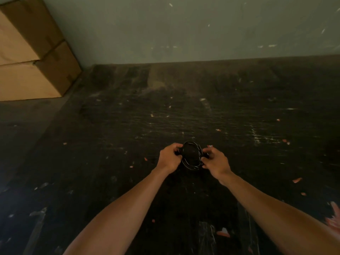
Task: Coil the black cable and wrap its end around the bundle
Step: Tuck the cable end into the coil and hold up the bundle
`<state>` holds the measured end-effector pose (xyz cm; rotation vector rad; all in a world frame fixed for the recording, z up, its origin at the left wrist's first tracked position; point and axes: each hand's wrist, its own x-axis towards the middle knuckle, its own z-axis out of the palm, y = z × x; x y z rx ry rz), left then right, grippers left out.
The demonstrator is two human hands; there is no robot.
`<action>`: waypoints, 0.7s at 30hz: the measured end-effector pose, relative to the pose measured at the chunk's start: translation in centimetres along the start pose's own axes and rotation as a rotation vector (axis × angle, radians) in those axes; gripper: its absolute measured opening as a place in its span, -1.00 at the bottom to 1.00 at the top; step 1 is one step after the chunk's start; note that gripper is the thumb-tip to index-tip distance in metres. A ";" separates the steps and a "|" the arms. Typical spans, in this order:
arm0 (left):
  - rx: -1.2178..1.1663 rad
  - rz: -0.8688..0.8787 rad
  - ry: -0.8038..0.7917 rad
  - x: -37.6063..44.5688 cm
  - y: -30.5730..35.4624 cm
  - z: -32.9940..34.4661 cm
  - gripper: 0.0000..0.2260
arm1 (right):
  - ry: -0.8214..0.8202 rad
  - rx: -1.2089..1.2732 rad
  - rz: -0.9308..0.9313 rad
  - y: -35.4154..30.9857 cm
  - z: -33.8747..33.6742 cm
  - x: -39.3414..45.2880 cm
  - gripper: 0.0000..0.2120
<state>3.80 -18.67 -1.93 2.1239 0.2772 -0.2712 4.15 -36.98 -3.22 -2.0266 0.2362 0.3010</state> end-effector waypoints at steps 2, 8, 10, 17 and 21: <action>0.077 0.009 -0.011 0.8 -0.2 0.1 -0.56 | -0.007 -0.125 -0.008 -0.2 0.2 0.2 -0.62; 0.237 -0.013 -0.083 1.9 -1.2 0.3 -0.52 | -0.087 -0.390 -0.052 -0.4 0.7 0.2 -0.58; 0.262 -0.004 -0.104 2.1 -1.2 0.3 -0.52 | -0.102 -0.436 -0.056 -0.5 0.9 0.3 -0.58; 0.290 -0.061 -0.167 2.0 -0.8 -0.4 -0.48 | -0.114 -0.459 -0.003 -1.3 0.9 0.2 -0.55; 0.237 -0.068 -0.140 0.3 -1.5 -0.9 -0.56 | -0.096 -0.409 -0.008 -0.8 0.4 -1.7 -0.51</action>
